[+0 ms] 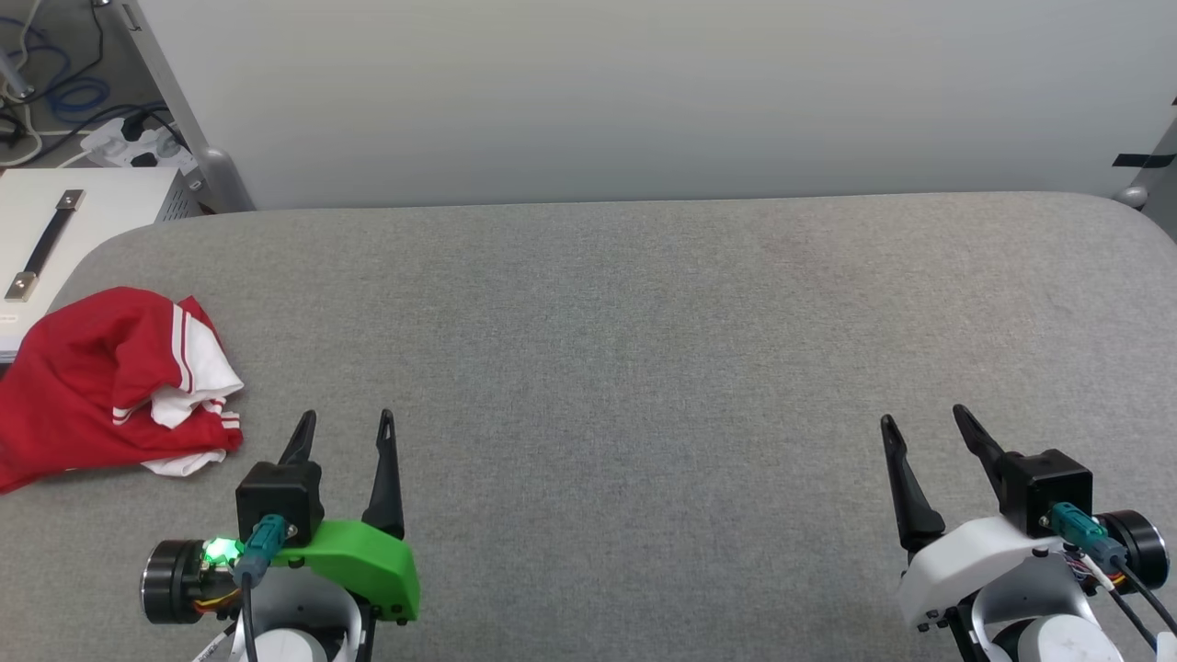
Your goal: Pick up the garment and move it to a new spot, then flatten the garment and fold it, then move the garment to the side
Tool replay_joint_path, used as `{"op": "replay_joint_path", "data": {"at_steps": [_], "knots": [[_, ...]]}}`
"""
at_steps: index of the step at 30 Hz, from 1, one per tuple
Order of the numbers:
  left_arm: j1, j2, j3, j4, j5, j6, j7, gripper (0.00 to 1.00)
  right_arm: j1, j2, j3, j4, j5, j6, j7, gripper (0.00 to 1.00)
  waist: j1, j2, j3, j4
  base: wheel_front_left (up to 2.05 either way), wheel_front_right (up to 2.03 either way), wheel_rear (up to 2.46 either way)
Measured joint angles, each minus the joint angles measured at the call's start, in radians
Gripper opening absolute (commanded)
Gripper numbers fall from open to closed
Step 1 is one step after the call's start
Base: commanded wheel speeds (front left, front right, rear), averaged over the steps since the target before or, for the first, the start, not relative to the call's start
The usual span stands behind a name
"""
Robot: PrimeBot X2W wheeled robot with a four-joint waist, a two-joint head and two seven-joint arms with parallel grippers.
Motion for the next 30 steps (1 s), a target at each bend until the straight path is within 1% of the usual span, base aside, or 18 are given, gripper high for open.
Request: {"op": "replay_joint_path", "data": {"at_steps": [14,30], "knots": [[0.000,0.000,0.000,0.016,-0.017,-0.002,-0.024,1.00,0.000,0.000,-0.004,0.017,0.019,0.000,-0.024,1.00,0.0001,0.0000,0.002,-0.001,0.00,0.00,0.00],[0.000,0.000,0.007,0.011,-0.044,-0.018,-0.060,1.00,-0.003,0.000,-0.004,0.012,0.037,0.000,-0.055,1.00,0.0001,0.0000,0.005,0.003,0.00,0.00,0.00]]}}
